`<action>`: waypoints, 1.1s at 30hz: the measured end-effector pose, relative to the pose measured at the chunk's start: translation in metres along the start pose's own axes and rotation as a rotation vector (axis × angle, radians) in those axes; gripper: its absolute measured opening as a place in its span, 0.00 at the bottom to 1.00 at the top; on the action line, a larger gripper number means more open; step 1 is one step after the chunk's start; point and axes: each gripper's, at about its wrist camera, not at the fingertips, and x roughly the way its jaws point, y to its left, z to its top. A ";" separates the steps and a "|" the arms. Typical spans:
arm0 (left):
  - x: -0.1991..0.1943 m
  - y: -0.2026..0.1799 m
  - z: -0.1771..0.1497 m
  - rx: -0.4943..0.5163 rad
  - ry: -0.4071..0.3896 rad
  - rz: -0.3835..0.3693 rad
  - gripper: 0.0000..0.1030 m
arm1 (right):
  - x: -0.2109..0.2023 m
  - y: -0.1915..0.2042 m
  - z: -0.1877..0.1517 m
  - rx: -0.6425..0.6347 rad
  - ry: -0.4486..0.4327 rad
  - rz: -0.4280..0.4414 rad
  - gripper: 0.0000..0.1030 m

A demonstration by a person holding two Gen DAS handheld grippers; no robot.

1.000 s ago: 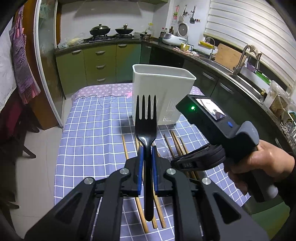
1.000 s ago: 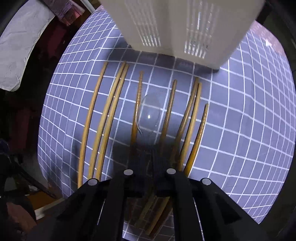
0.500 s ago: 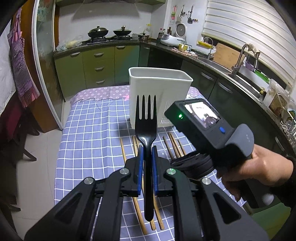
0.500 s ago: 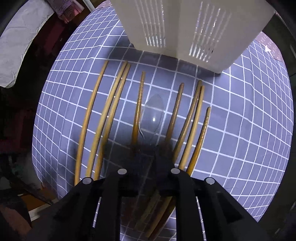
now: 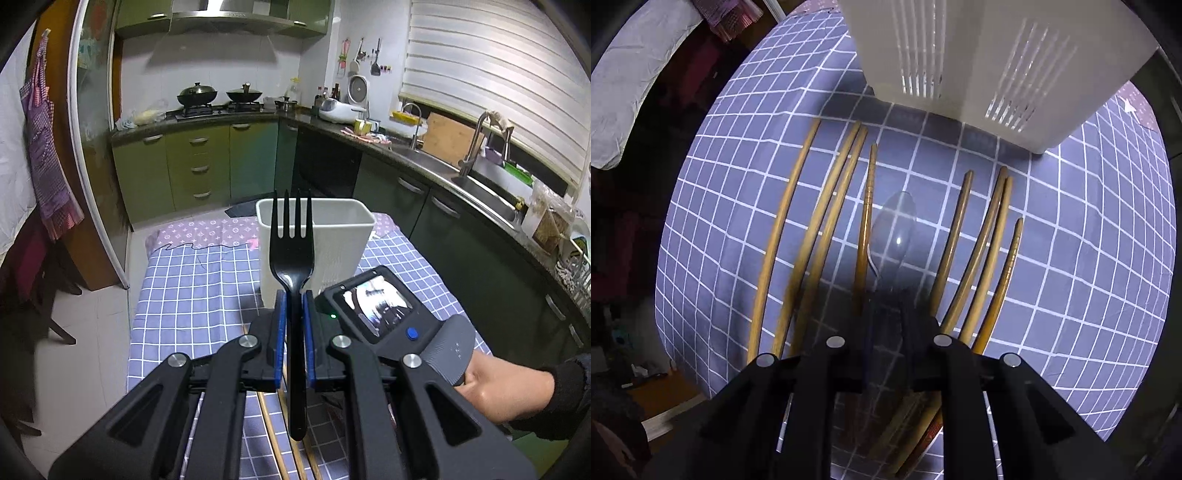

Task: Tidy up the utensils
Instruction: 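Lift the fork with the left tool toward the holder while the right tool grasps the clear spoon, then open the left tool over the white holder while the right tool lifts the spoon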

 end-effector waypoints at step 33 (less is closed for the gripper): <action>0.008 -0.010 0.091 0.008 -0.261 -0.047 0.09 | -0.045 -0.021 -0.074 0.020 -0.279 0.208 0.09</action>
